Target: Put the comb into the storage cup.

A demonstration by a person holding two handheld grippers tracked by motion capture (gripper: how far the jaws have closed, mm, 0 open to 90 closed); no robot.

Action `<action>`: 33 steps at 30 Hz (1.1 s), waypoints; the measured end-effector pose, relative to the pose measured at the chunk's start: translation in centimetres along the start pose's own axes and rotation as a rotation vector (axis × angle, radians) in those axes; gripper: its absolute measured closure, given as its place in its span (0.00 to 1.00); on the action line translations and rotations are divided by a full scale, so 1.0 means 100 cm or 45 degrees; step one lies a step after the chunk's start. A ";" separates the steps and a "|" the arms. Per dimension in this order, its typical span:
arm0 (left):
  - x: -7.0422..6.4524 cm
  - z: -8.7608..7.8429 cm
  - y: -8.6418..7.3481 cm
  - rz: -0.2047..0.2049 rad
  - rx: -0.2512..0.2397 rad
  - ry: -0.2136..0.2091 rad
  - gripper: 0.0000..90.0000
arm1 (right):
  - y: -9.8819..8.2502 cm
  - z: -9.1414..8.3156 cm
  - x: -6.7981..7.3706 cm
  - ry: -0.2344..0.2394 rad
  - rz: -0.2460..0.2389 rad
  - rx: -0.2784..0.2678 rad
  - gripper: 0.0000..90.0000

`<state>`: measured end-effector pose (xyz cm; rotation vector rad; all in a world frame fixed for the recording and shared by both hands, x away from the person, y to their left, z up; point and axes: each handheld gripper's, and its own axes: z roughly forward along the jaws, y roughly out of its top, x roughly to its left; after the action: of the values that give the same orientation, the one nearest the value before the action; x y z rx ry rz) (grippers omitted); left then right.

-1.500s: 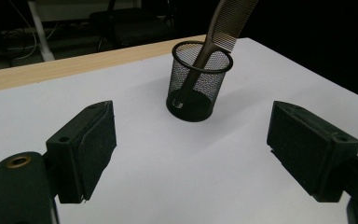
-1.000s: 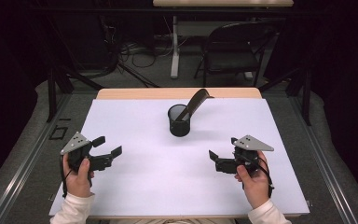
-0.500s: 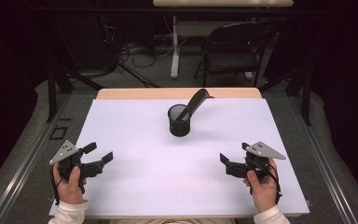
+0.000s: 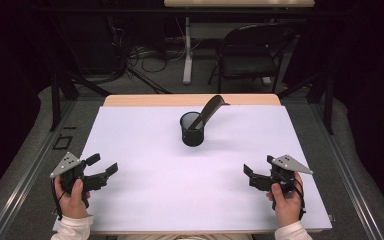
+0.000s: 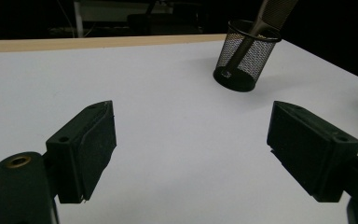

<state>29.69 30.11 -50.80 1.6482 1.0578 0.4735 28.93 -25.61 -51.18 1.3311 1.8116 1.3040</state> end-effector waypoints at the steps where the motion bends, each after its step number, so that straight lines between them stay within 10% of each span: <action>1: 0.001 0.000 0.000 -0.003 -0.001 0.001 0.17 | -0.001 0.001 -0.001 -0.010 0.002 0.003 0.08; 33: 0.011 0.007 -0.010 -0.034 0.038 -0.004 0.17 | -0.016 0.008 -0.029 -0.081 0.061 0.032 0.09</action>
<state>30.37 30.64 -52.16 1.6580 1.0881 0.4395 30.05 -28.03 -53.35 1.4210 1.7684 1.2532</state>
